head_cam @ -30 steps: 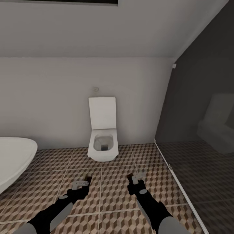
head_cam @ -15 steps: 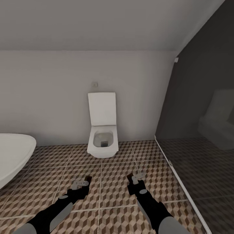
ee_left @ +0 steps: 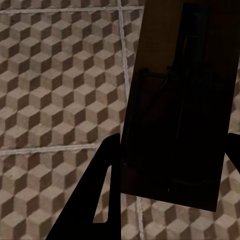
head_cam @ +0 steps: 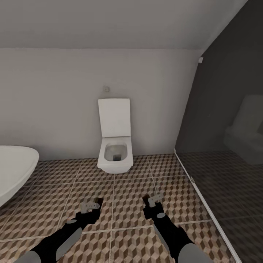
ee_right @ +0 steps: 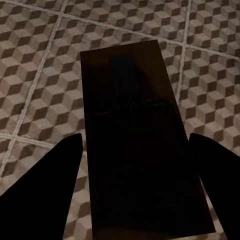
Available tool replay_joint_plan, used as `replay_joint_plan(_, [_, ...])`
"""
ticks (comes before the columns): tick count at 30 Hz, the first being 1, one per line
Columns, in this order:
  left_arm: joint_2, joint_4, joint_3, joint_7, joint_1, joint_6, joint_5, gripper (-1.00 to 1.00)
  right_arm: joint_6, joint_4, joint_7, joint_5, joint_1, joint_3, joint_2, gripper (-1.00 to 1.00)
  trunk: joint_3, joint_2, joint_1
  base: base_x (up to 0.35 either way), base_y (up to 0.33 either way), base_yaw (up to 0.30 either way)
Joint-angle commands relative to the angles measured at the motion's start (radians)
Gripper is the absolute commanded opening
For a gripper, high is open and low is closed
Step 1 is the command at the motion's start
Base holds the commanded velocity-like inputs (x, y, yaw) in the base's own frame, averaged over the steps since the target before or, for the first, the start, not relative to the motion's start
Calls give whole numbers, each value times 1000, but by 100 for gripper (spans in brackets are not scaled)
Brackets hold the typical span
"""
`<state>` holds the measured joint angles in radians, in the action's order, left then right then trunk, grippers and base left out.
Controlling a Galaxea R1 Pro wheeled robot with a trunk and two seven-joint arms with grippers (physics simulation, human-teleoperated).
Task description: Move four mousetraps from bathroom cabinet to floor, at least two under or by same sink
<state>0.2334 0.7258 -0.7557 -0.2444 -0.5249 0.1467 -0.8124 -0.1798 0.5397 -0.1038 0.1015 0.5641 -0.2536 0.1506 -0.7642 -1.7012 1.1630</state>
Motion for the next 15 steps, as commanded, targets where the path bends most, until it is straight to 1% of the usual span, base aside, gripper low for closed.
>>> replay_joint_plan(1, [1,3,-7,-12,-1,2,-5,-100,-9,2,-5,11,0,-4,0,-100,-6,-8,4,0,0,0])
replay_joint_plan(15, [2,3,-7,-12,-1,2,-5,-100,-9,2,-5,11,0,-4,0,-100,-72,-106,58,0,0,0])
